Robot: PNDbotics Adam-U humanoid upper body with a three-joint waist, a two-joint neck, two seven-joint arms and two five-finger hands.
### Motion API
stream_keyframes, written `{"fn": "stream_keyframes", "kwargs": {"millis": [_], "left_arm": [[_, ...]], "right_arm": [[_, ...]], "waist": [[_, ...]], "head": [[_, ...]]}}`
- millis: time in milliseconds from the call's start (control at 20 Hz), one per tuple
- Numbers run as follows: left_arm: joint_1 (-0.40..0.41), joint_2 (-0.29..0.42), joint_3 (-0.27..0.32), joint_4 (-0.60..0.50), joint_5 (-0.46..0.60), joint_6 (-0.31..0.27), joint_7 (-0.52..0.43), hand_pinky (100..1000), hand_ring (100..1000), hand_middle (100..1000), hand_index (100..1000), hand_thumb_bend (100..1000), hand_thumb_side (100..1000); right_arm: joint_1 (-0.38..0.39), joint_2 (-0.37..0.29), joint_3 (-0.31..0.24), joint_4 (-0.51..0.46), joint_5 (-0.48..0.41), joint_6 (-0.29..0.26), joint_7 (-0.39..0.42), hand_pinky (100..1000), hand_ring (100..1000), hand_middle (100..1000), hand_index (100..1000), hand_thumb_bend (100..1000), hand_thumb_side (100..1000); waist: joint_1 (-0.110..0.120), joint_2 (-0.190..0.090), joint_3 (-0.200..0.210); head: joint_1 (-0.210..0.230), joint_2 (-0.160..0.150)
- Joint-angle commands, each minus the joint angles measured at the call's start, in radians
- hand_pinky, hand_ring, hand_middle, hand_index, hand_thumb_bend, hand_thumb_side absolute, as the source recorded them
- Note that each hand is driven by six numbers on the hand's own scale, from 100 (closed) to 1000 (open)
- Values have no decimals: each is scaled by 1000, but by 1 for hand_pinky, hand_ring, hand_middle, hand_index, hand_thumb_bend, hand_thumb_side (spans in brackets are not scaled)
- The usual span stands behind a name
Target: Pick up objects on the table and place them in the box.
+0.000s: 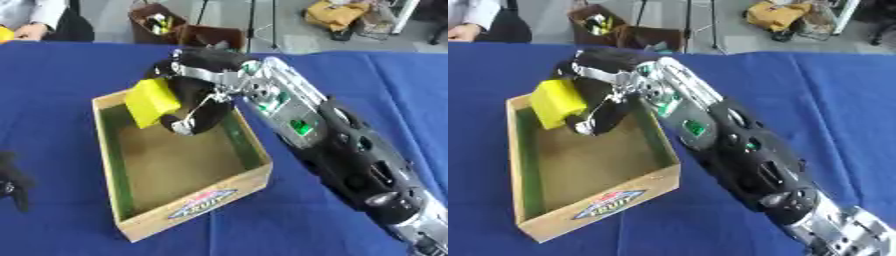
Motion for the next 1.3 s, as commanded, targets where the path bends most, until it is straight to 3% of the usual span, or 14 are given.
{"fn": "stream_keyframes", "kwargs": {"millis": [50, 350, 550, 650, 750, 900, 1050, 1300], "left_arm": [[-6, 7, 13, -19, 1, 0, 12, 248, 450, 432, 656, 100, 959], [-5, 6, 13, -19, 1, 2, 16, 248, 450, 432, 656, 100, 963], [-5, 5, 13, -19, -1, 3, 14, 248, 450, 432, 656, 100, 965], [-4, 5, 12, -19, -1, 4, 13, 248, 450, 432, 656, 100, 966], [-4, 5, 12, -19, -2, 5, 12, 248, 450, 432, 655, 100, 968], [-3, 5, 10, -19, -2, 6, 8, 248, 451, 432, 656, 100, 968], [-3, 4, 9, -19, -3, 7, 3, 248, 451, 433, 656, 100, 971], [-2, 4, 8, -19, -3, 9, -2, 248, 452, 433, 657, 100, 970]], "right_arm": [[-19, 6, 8, 1, 67, -27, 21, 613, 542, 359, 441, 100, 213], [-26, 34, 33, 41, 244, -107, 113, 641, 632, 430, 522, 100, 240], [-26, 45, 36, 75, 294, -163, 205, 672, 674, 489, 626, 100, 315], [-28, 46, 33, 79, 296, -182, 232, 697, 705, 528, 691, 100, 466], [-30, 47, 28, 75, 289, -192, 244, 724, 751, 594, 821, 100, 734], [-37, 46, 20, 61, 264, -198, 246, 771, 825, 703, 952, 100, 989], [-43, 43, 15, 50, 260, -198, 242, 831, 895, 796, 1000, 100, 1000], [-49, 41, 5, 42, 277, -209, 246, 875, 935, 877, 1000, 100, 1000]], "waist": [[4, -28, 0], [5, -28, 0], [5, -25, -1], [5, -24, -3], [5, -24, -4], [6, -25, -6], [7, -26, -7], [8, -27, -8]], "head": [[5, -1], [2, -2], [4, -5], [6, -4], [8, -4], [9, -5], [9, -7], [9, -9]]}}
